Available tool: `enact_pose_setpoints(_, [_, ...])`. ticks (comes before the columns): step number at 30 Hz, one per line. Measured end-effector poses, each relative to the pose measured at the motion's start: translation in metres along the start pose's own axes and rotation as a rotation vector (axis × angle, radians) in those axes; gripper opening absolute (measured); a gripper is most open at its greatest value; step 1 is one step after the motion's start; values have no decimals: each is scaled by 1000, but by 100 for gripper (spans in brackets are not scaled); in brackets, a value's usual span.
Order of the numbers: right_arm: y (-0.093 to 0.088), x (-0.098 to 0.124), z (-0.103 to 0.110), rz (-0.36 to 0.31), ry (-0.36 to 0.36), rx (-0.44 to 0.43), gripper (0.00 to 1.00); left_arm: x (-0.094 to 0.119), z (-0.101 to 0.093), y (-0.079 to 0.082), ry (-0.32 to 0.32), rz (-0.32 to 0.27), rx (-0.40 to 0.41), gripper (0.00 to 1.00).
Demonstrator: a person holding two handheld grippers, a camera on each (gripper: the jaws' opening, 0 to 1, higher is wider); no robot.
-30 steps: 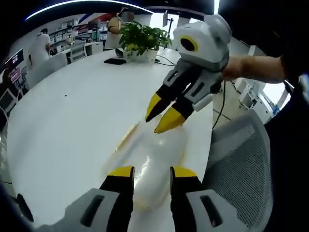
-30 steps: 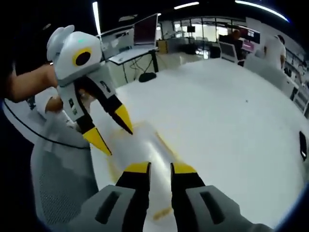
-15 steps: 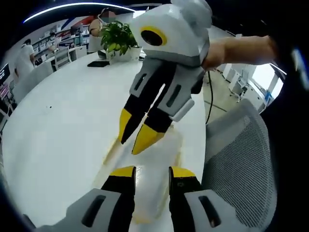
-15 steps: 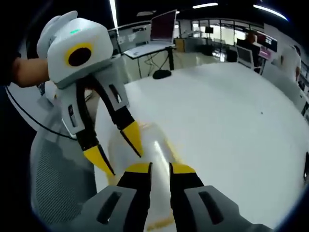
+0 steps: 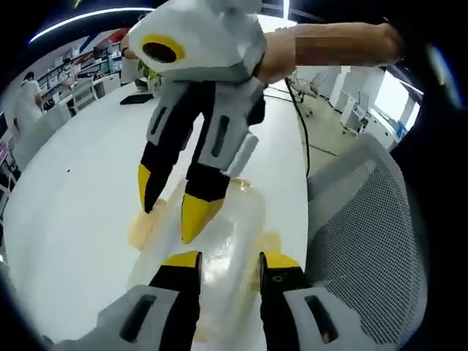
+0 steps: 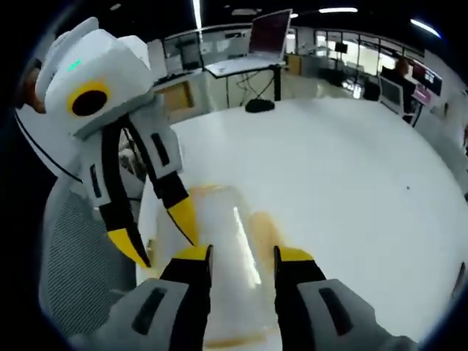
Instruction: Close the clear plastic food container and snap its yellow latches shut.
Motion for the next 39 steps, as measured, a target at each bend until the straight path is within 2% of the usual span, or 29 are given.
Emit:
enact_pose_setpoints(6, [1, -5, -6, 31, 80, -17, 32, -1, -7, -2, 32, 9, -71, 32])
enact_pose_setpoints(9, [1, -9, -6, 71, 123, 4, 35, -2, -8, -2, 55, 22, -143, 33])
enact_pose_setpoints(10, [3, -9, -8, 63, 128, 3, 35, -3, -10, -2, 63, 24, -170, 33])
enact_pose_setpoints(17, [8, -12, -12, 113, 177, 37, 35, -5, -14, -6, 81, 19, -230, 36])
enact_pose_setpoints(20, [10, -13, -15, 132, 197, 39, 35, -7, -14, -7, 122, 29, -320, 35])
enact_pose_setpoints(27, [17, -17, -18, 193, 238, 54, 36, -9, -14, -8, 172, 16, -341, 31])
enact_pose_setpoints(33, [19, -17, -19, 231, 251, 46, 36, -7, -14, -9, 169, -1, -342, 31])
enact_pose_setpoints(39, [22, -18, -19, 261, 258, 47, 36, -8, -15, -8, 182, 9, -350, 31])
Point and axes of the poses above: the point that each gripper's makers call its tool centre point, and the gripper's own axes: x roughly backward along the fingers, z roughly to its left, y roughly out of its top, the point moved 10 cm from there along x, roughly backward along the fingers, and after that the axes turned 7 degrees about z, right-handed, at the moved point
